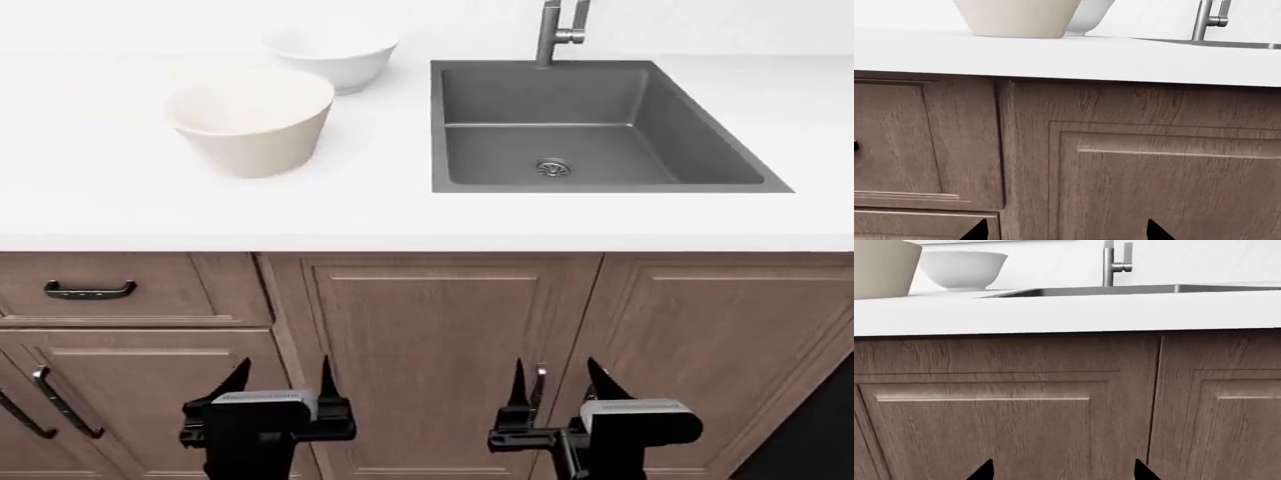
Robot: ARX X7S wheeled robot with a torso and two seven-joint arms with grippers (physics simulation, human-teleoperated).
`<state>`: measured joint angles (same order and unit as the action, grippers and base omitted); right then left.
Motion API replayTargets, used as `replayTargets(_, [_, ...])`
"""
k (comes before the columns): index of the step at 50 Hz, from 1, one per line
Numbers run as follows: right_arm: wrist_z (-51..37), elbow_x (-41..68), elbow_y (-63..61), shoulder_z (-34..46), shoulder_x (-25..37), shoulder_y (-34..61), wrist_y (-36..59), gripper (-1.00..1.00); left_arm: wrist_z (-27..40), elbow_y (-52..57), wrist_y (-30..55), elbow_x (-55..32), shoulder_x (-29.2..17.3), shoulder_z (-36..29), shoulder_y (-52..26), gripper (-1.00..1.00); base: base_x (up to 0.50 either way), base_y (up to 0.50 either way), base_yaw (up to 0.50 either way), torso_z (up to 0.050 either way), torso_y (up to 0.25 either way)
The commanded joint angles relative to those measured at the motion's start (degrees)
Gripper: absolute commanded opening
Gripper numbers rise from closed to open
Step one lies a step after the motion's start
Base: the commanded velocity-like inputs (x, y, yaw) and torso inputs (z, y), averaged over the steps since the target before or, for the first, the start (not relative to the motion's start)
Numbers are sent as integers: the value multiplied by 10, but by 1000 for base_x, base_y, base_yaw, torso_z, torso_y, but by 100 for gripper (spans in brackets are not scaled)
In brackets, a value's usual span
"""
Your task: Stack the bowls in the sink.
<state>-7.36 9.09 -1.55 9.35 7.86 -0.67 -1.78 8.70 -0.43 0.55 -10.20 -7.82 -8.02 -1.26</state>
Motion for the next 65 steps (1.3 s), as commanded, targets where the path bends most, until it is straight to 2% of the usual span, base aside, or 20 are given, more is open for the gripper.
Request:
replayTargets(1, [-4, 10, 3, 1, 4, 4, -5, 100, 3, -3, -2, -6, -1, -7, -1, 100, 0, -129, 0, 0, 0])
replayTargets(6, [-10, 4, -3, 6, 7, 3, 0, 100, 6, 8, 0, -11, -3, -8, 0, 100, 0, 0, 0, 0, 0])
replayTargets(8, [-23, -5, -19, 3, 10, 0, 3, 100, 14, 55, 14, -18, -6, -5, 14, 100, 0, 0, 0, 0, 0])
replayTargets(11, [-43, -14, -138, 3, 23, -10, 69, 100, 35, 173, 71, -60, -16, 17, 27, 100, 0, 0, 0, 0, 0])
replayTargets(15, [-68, -40, -340, 8, 54, 17, 230, 100, 109, 400, 249, -114, -57, 69, 1, 100, 0, 0, 0, 0, 0])
replayTargets(18, [-73, -27, -459, -10, 70, 40, 324, 100, 152, 526, 399, -192, -111, 119, -72, 100, 0, 0, 0, 0, 0])
replayTargets(20, [-78, -7, -528, -30, 72, 70, 410, 100, 218, 589, 540, -349, -142, 213, -172, 100, 0, 0, 0, 0, 0])
replayTargets(22, [-77, 18, -562, -49, 70, 104, 474, 100, 301, 572, 604, -521, -165, 297, -260, 100, 0, 0, 0, 0, 0])
replayTargets(24, [-97, 61, -584, -53, 86, 142, 516, 100, 387, 545, 631, -657, -203, 327, -326, 100, 0, 0, 0, 0, 0])
replayTargets(26, [-269, 233, -584, -43, 212, 266, 587, 100, 517, 468, 647, -807, -265, 294, -433, 100, 0, 0, 0, 0, 0])
replayTargets(27, [-355, 319, -584, -62, 234, 321, 626, 100, 532, 444, 650, -825, -278, 276, -476, 100, 0, 0, 0, 0, 0])
replayTargets(29, [-463, 491, -533, -112, 231, 434, 695, 100, 551, 388, 664, -839, -302, 237, -566, 100, 0, 0, 0, 0, 0])
replayTargets(32, [-506, 737, -423, -123, 229, 548, 716, 100, 489, 306, 675, -801, -298, 192, -640, 100, 0, 0, 0, 0, 0])
replayTargets(34, [-500, 766, -381, -123, 232, 595, 718, 100, 508, 261, 673, -800, -292, 183, -666, 100, 21, 0, 0, 0, 0])
replayTargets(35, [-504, 780, -352, -117, 235, 627, 726, 100, 469, 255, 673, -766, -296, 166, -687, 100, 152, 0, 0, 0, 0])
replayTargets(38, [-493, 762, -302, -74, 248, 693, 763, 100, 437, 205, 697, -735, -297, 114, -731, 100, 267, 0, 0, 0, 0])
replayTargets(39, [-482, 751, -287, -67, 245, 696, 762, 100, 449, 174, 715, -752, -294, 102, -747, 100, 500, 0, 0, 0, 0])
replayTargets(44, [-444, 698, -218, -34, 237, 701, 756, 100, 407, 109, 725, -674, -296, 33, -792, 100, 500, 0, 0, 0, 0])
replayTargets(49, [-435, 683, -169, -1, 240, 743, 784, 100, 387, 66, 732, -643, -300, 3, -838, 100, 500, 0, 0, 0, 0])
replayTargets(65, [-432, 688, -152, 31, 227, 749, 791, 100, 385, 63, 747, -659, -326, 5, -844, 100, 500, 0, 0, 0, 0])
